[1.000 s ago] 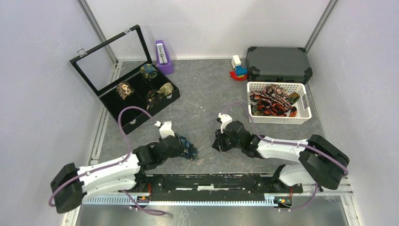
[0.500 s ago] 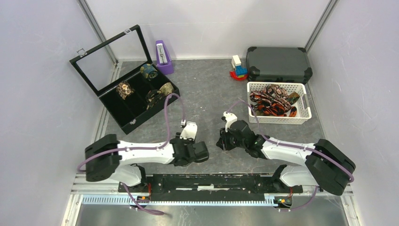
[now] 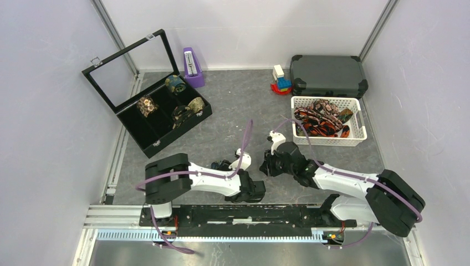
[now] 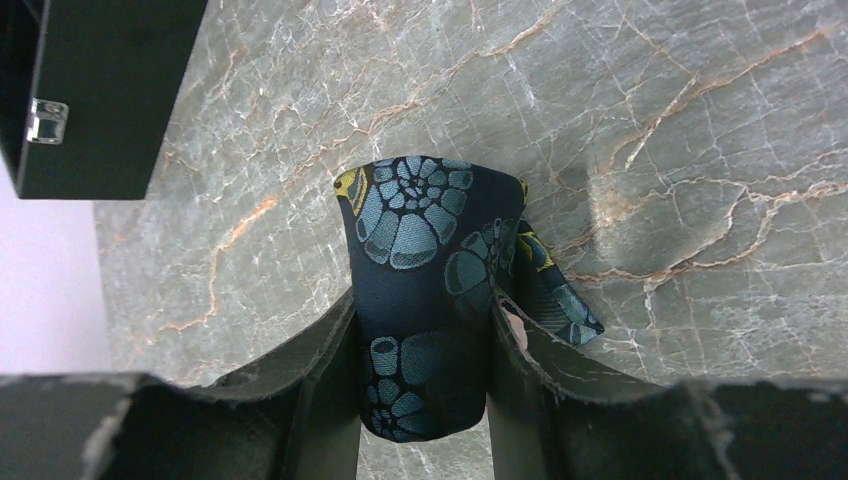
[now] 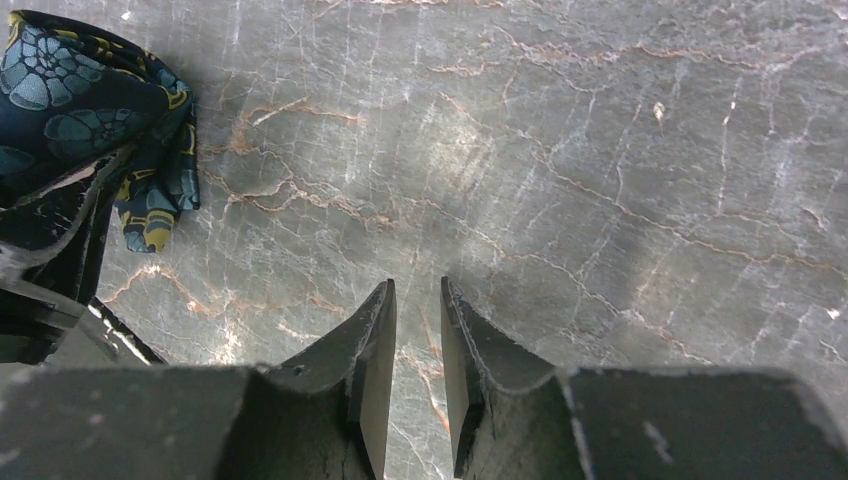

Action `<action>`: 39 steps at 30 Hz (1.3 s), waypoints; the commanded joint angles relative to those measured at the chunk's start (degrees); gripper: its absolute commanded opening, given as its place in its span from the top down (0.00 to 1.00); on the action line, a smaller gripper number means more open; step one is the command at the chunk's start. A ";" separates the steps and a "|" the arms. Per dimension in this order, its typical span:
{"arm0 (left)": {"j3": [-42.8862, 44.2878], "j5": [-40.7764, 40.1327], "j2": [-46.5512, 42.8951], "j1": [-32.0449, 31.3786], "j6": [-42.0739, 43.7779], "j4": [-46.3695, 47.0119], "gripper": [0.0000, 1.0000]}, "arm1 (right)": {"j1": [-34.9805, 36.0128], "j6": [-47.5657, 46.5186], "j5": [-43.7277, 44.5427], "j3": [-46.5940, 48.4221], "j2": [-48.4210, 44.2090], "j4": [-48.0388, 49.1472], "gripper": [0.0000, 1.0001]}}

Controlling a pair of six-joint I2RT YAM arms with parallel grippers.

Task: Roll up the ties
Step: Roll the tie at the center of the board.

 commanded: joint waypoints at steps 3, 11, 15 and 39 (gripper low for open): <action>3.04 2.62 6.23 -1.52 -4.30 -1.84 0.82 | -1.09 -0.82 1.19 -0.75 -2.90 -0.82 0.70; 5.43 3.96 9.25 -2.80 -2.84 -1.96 0.41 | -1.72 -0.78 1.07 -1.21 -4.41 -1.34 0.70; 5.82 3.96 9.03 -3.18 -2.50 -2.08 0.29 | -1.81 -0.86 1.12 -1.11 -5.04 -1.54 0.70; 10.03 1.50 6.25 -3.74 -1.91 -7.15 0.07 | -2.10 -2.53 0.01 4.99 -0.92 -1.89 0.70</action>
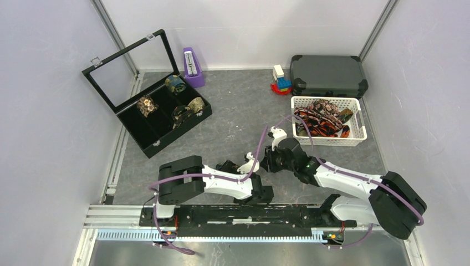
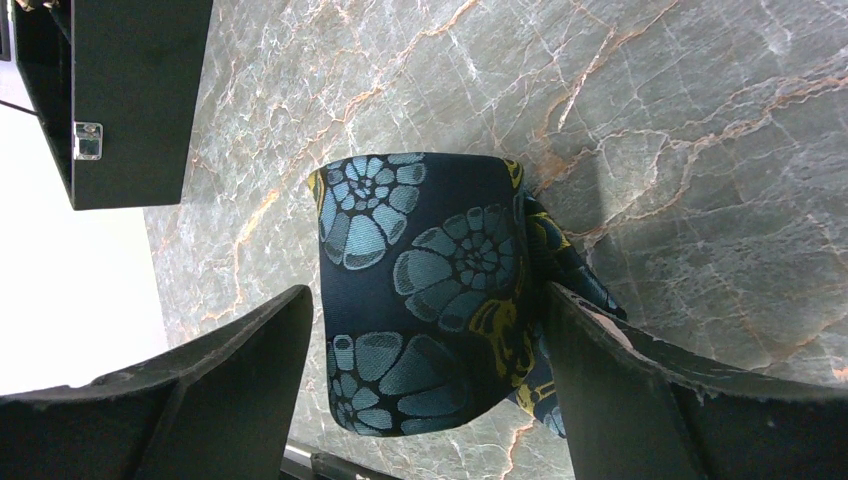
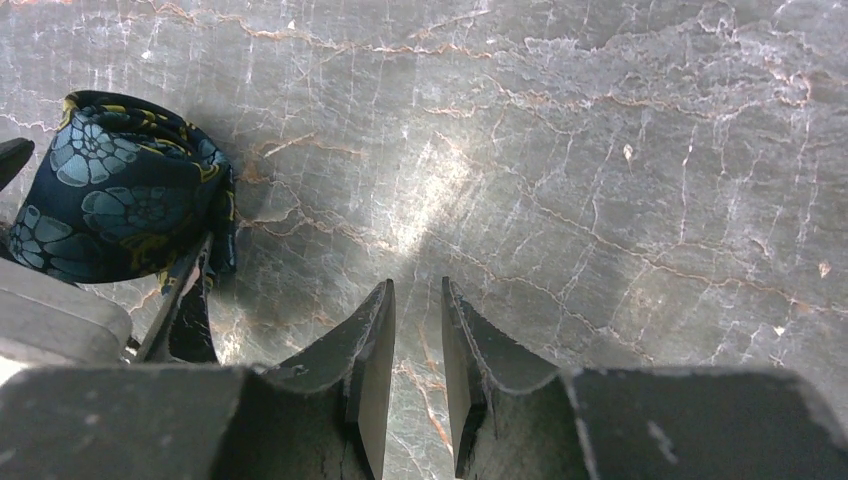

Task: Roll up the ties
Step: Roll the tie at the center of the board.

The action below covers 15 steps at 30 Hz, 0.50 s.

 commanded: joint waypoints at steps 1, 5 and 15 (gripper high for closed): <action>1.46 0.32 -2.24 -0.55 -1.99 0.93 0.06 | -0.18 -1.25 -0.02 3.34 1.24 0.90 0.70; 2.02 0.37 -2.83 -0.72 -1.45 0.83 0.00 | -0.17 -1.36 -0.04 3.97 2.10 1.34 0.70; 5.58 -1.75 -3.50 -1.38 -3.52 -3.99 0.00 | -0.53 -1.88 -0.97 7.70 7.71 3.41 0.70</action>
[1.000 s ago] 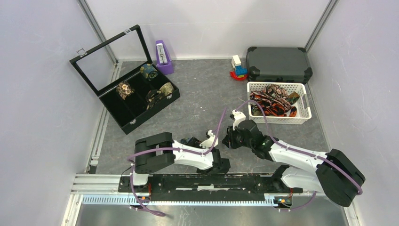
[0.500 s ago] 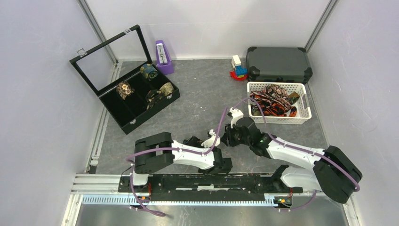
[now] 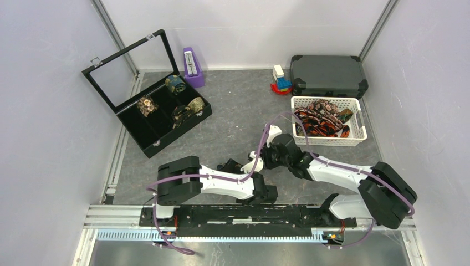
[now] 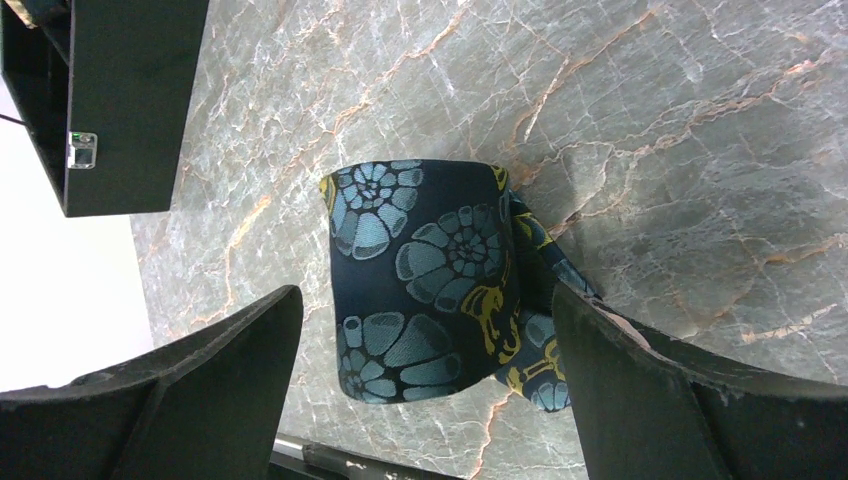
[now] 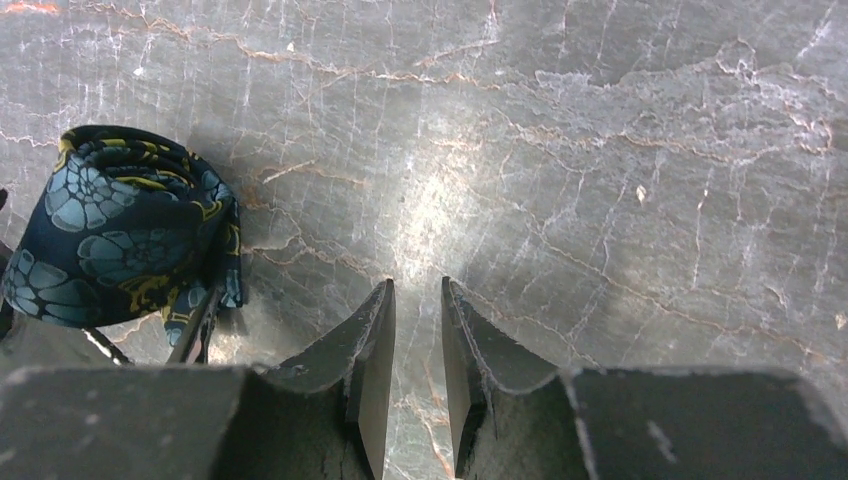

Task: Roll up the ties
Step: Roll the tie at the center of the board.

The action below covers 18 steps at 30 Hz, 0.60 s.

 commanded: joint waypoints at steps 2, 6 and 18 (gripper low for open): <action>3.31 -2.56 -2.98 -0.71 -4.13 -4.17 0.00 | -0.57 -1.24 -1.09 5.06 3.08 2.98 0.70; 5.34 -2.96 -4.09 -1.59 -4.95 -6.96 0.00 | -1.00 -2.02 -2.06 8.34 6.10 2.76 0.70; 12.27 7.29 -14.11 -5.51 5.11 -9.12 0.10 | -2.16 -5.78 -13.46 20.26 19.70 1.10 0.72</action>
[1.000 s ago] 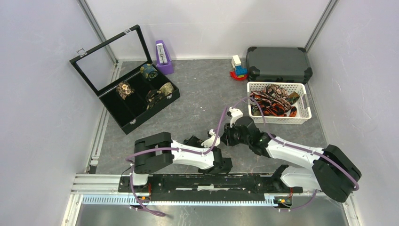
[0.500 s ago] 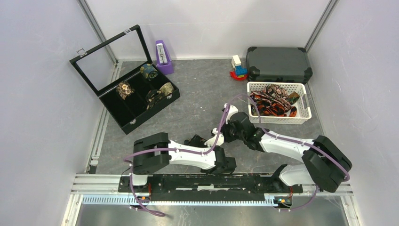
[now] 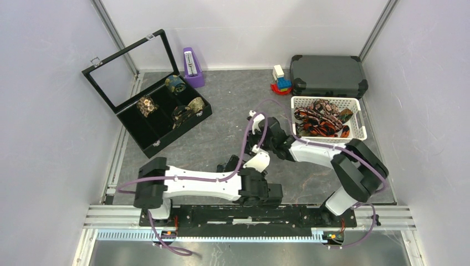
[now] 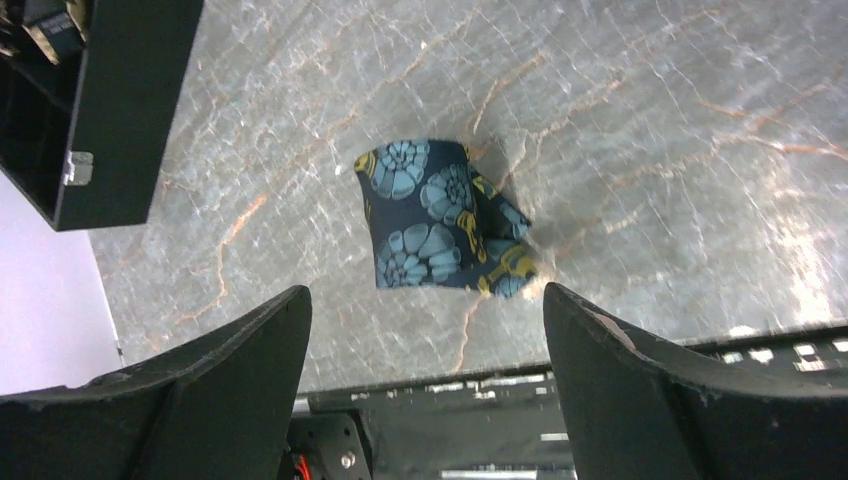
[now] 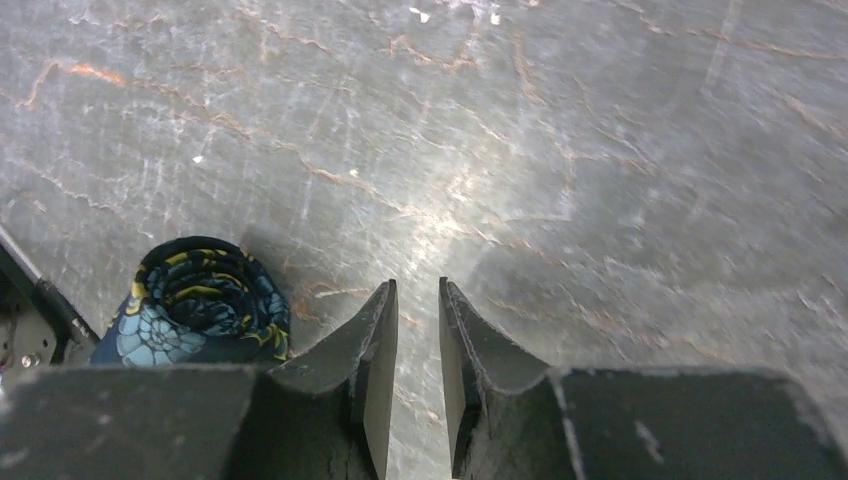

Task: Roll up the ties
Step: Roll the tie at the center of the board.

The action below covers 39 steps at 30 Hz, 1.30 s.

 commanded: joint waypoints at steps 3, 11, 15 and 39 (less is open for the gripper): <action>-2.78 9.63 -9.45 -1.26 4.34 2.86 0.23 | -0.27 -5.57 -14.18 9.51 8.09 0.04 0.72; -21.87 15.98 -21.99 -0.99 -3.00 14.61 0.49 | -0.27 -11.00 -25.72 18.11 17.71 -1.26 0.73; -29.21 17.66 -25.67 -1.05 -6.27 21.33 0.56 | -0.28 -11.73 -28.90 20.88 21.07 -1.74 0.74; -50.88 13.41 -28.11 0.98 -17.61 46.65 0.78 | 2.99 -15.94 -32.74 23.03 28.44 -5.15 0.77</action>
